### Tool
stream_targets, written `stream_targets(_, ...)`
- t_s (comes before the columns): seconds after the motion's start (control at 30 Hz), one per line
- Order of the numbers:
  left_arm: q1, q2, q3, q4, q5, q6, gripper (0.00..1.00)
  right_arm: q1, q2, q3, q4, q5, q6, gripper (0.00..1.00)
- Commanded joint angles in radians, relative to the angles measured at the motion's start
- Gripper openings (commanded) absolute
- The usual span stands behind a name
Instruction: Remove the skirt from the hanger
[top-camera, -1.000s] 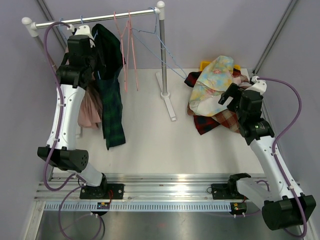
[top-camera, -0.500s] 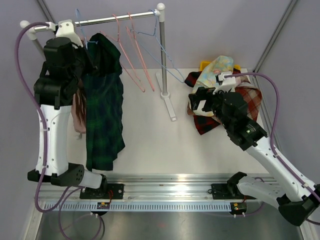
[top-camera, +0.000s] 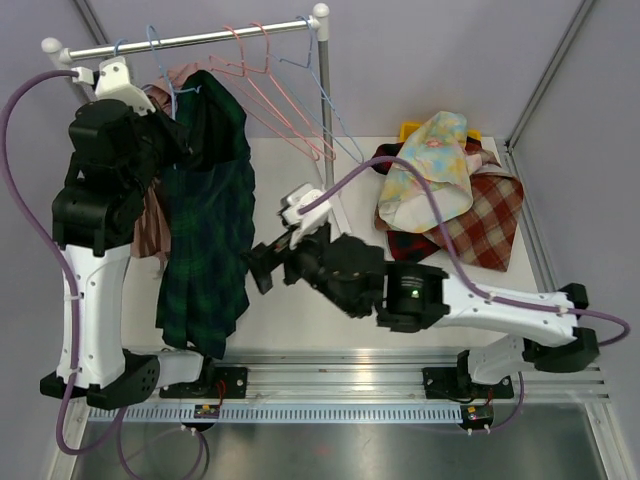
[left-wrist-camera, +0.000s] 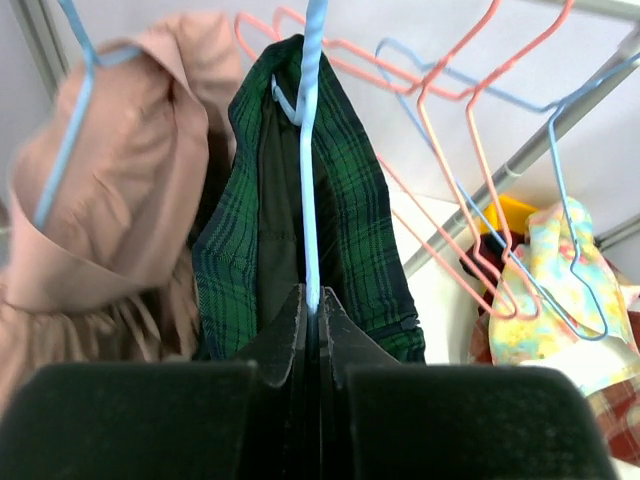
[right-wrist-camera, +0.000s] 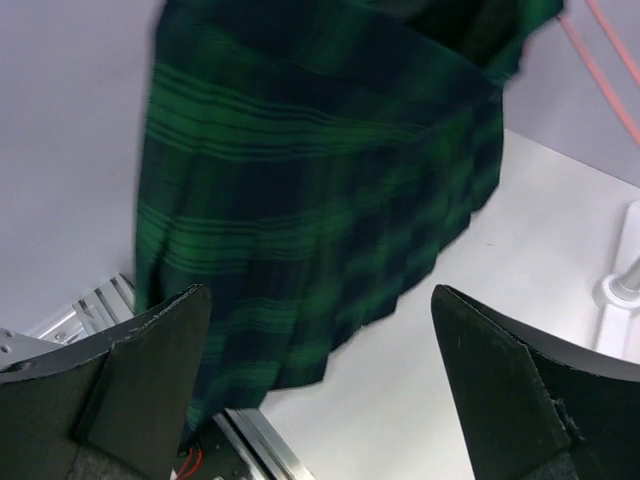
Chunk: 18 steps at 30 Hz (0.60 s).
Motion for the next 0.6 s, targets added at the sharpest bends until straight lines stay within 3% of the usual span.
stream_targets(0.0,-0.021,-0.007,-0.021,0.157,0.028,-0.058,0.00,0.064,0.130,0.144,0.022,0.143,-0.019,0.99)
stream_targets(0.37,-0.127,0.051,0.071,0.141,0.030,-0.087,0.00,0.078,0.430,0.408,0.074,0.192,-0.039,0.99)
stream_targets(0.57,-0.141,0.057,0.098,0.140,0.044,-0.092,0.00,0.079,0.484,0.370,0.104,0.201,-0.022,0.96)
